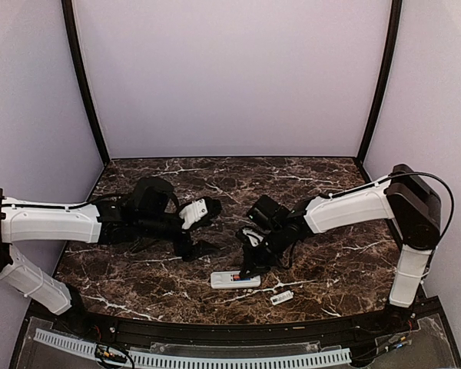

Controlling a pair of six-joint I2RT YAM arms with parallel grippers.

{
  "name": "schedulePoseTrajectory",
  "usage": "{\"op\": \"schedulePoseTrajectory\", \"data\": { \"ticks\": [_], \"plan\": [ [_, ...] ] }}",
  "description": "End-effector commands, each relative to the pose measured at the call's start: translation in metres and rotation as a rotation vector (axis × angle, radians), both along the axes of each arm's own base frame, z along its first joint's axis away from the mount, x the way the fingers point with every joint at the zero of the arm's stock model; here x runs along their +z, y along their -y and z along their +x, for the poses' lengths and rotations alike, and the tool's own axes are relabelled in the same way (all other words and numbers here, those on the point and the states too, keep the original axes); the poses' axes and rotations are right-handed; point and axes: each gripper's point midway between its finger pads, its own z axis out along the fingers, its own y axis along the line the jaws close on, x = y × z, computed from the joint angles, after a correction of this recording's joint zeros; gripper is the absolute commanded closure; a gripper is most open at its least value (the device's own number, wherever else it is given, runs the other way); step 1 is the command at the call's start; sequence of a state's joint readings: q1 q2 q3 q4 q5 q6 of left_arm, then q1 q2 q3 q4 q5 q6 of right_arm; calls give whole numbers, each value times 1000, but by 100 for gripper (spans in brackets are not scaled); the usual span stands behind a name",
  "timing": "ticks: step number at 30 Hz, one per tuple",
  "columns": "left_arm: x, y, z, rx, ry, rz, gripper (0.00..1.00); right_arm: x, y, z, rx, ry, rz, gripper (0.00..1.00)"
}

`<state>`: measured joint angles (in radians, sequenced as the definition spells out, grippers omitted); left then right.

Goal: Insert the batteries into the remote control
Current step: Press the battery in the battery compartment, then pick up the battery cover at the center of the board.

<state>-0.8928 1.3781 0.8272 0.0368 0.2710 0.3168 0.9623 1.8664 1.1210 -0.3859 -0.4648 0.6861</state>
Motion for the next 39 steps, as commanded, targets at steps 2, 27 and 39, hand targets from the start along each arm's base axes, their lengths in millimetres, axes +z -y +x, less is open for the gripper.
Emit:
{"op": "schedulePoseTrajectory", "data": {
  "ticks": [2, 27, 39],
  "plan": [
    [2, -6, 7, 39, -4, -19, 20, -26, 20, -13, 8, -26, -114, 100],
    [36, -13, 19, 96, 59, -80, 19, 112, 70, -17, 815, 680, -105, 34],
    [28, -15, 22, 104, 69, -49, 17, 36, 90, -58, 1193, 616, -114, 26]
  ]
}}
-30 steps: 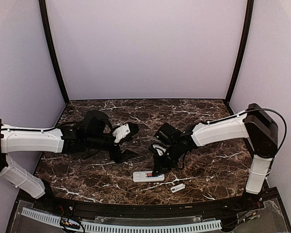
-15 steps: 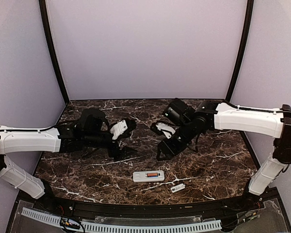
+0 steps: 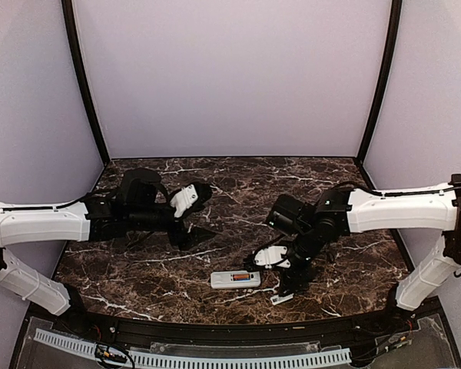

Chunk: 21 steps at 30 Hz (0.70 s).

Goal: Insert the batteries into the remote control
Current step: Pick up the battery cover at the center of the board.

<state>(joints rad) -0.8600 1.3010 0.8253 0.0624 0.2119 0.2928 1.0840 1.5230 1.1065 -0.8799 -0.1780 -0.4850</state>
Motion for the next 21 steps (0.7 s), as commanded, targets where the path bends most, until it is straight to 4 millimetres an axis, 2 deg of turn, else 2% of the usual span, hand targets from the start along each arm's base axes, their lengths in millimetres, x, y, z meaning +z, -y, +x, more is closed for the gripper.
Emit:
{"op": "schedulePoseTrajectory", "data": {
  "ticks": [1, 7, 14, 21],
  "plan": [
    [-6, -1, 4, 10, -4, 19, 17, -32, 4, -10, 100, -10, -69, 26],
    [-8, -1, 3, 6, -5, 22, 17, -61, 13, -13, 97, -7, -111, 27],
    [-11, 0, 3, 0, -16, 28, 17, -76, 16, -11, 83, -5, -142, 29],
    [-13, -1, 3, 3, -16, 35, 17, -92, 29, -7, 77, 12, -226, 37]
  ]
}}
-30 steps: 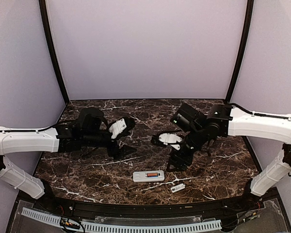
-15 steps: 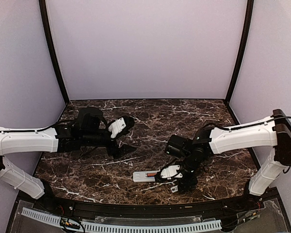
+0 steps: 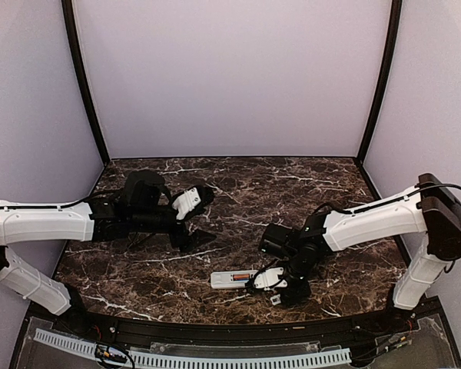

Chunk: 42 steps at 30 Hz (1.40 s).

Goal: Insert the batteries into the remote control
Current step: Pick up the battery cover at the center of the board.

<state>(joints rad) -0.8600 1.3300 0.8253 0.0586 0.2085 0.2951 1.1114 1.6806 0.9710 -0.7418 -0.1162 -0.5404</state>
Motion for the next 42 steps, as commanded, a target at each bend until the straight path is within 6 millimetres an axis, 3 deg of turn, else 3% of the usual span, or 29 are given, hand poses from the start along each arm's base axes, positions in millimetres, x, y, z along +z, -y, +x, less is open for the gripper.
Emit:
{"op": "schedulePoseTrajectory", "data": {
  "ticks": [1, 8, 16, 22, 33, 42],
  "plan": [
    [-1, -2, 1, 1, 2, 9, 17, -13, 13, 0, 12, 24, -68, 38],
    [-2, -2, 1, -1, 1, 10, 17, -8, 25, 2, 32, 55, -99, 42],
    [-5, -2, 1, -2, -1, 17, 17, -9, 25, -4, 45, 42, -94, 47],
    [-5, -1, 2, -2, -3, 19, 18, -12, 20, -11, 54, 19, -90, 55],
    [-6, -2, 1, -3, -5, 21, 18, -10, 19, -17, 63, 5, -91, 81],
    [-7, -2, 1, -4, -4, 25, 18, 10, 3, -11, 38, 36, -3, 84]
  ]
}}
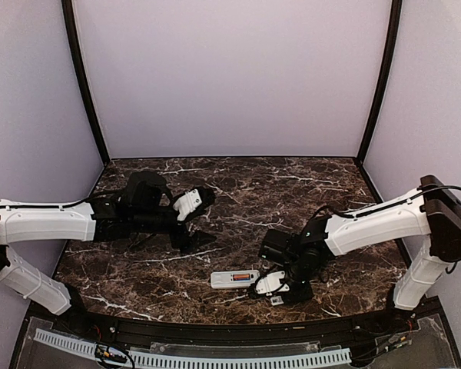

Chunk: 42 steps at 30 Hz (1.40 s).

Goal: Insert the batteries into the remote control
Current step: Pick up the battery cover at the center of the board, then pass from the right arm to the left

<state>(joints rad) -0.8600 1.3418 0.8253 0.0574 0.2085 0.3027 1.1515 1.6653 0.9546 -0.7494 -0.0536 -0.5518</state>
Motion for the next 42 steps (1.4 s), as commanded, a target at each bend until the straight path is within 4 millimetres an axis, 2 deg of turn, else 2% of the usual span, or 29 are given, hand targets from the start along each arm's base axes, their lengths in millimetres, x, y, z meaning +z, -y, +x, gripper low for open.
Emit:
{"op": "schedulePoseTrajectory", "data": {
  "ticks": [1, 7, 12, 15, 18, 21, 22, 24, 26, 28, 29, 31, 32, 37, 42],
  "plan": [
    [-3, -2, 1, -1, -1, 14, 18, 15, -5, -7, -10, -12, 46, 85],
    [-3, -3, 1, 0, 5, 21, 18, 37, -18, 3, -52, 26, 120, 85],
    [1, -2, -3, -18, 3, -5, 19, 58, -43, 25, -159, 19, 200, 86],
    [10, 1, -12, -57, 4, -59, 21, 77, -57, 39, -214, 27, 299, 87],
    [22, 0, -24, -108, 43, -120, 26, 104, -73, 46, -232, 29, 428, 87],
    [32, -2, -41, -227, 173, -160, 33, 128, -82, 47, -241, 4, 512, 86],
    [28, -6, -52, -288, 257, -139, 36, 133, -83, 47, -241, -2, 520, 86],
    [33, -8, -72, -393, 454, -130, 37, 137, -84, 48, -246, -9, 511, 86],
    [42, -7, -80, -443, 655, -92, 37, 139, -84, 47, -252, -20, 499, 86],
    [36, -3, -81, -497, 776, 15, 37, 139, -87, 47, -252, -34, 498, 86],
    [25, -1, -82, -526, 793, 69, 37, 140, -89, 46, -252, -39, 499, 86],
    [20, 5, -84, -578, 888, 135, 37, 141, -93, 47, -254, -49, 505, 86],
    [24, 9, -86, -604, 947, 142, 37, 142, -94, 47, -254, -55, 508, 86],
    [7, 21, -92, -723, 1011, 222, 37, 151, -105, 43, -243, -95, 533, 86],
    [4, 30, -91, -734, 1025, 233, 37, 149, -109, 36, -204, -107, 509, 86]
  ]
}}
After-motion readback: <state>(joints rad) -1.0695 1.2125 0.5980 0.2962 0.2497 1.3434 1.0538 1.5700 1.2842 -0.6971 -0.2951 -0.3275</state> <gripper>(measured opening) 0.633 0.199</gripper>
